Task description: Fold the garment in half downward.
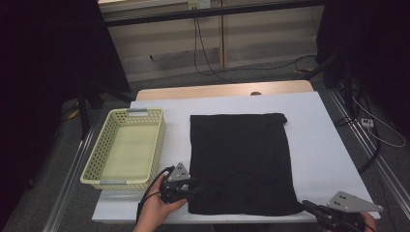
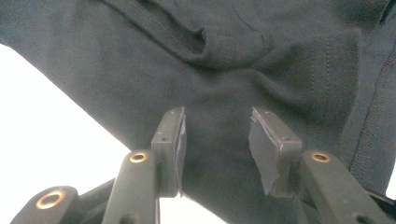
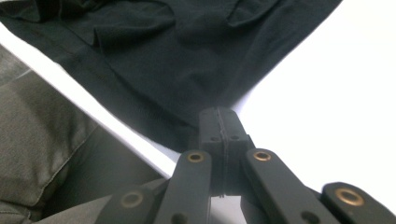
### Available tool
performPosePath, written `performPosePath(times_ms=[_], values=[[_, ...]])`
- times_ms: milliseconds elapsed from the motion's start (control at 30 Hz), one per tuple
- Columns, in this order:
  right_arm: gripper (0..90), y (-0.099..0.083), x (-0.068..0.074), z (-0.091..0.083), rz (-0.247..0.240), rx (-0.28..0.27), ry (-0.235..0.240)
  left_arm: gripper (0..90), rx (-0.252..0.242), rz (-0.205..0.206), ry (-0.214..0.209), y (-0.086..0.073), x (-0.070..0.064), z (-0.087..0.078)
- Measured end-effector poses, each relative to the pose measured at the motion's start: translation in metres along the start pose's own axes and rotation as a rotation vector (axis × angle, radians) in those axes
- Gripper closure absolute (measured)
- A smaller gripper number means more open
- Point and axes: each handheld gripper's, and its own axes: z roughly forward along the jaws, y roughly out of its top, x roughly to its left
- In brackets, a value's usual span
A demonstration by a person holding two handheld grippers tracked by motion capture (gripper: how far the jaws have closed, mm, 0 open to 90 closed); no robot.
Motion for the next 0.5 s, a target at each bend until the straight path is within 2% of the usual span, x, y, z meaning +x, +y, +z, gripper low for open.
performPosePath(times_ms=[133, 233, 333, 500], values=[[89.8, -0.004, -0.002, -0.007, 0.014, -0.03, -0.007, 57.3, 0.005, -0.001, 0.002, 0.0, 0.0, 0.0], [77.9, 0.006, -0.003, -0.003, 0.007, -0.045, -0.003, 58.0, 0.001, -0.003, -0.003, 0.0, 0.002, 0.0], [68.9, 0.021, -0.009, 0.013, 0.01, -0.042, -0.045, 59.5, 0.002, -0.007, -0.006, 0.0, 0.002, -0.001], [61.1, 0.039, -0.025, 0.05, 0.069, -0.011, -0.1, 63.6, 0.015, 0.002, -0.003, 0.001, 0.003, -0.002]])
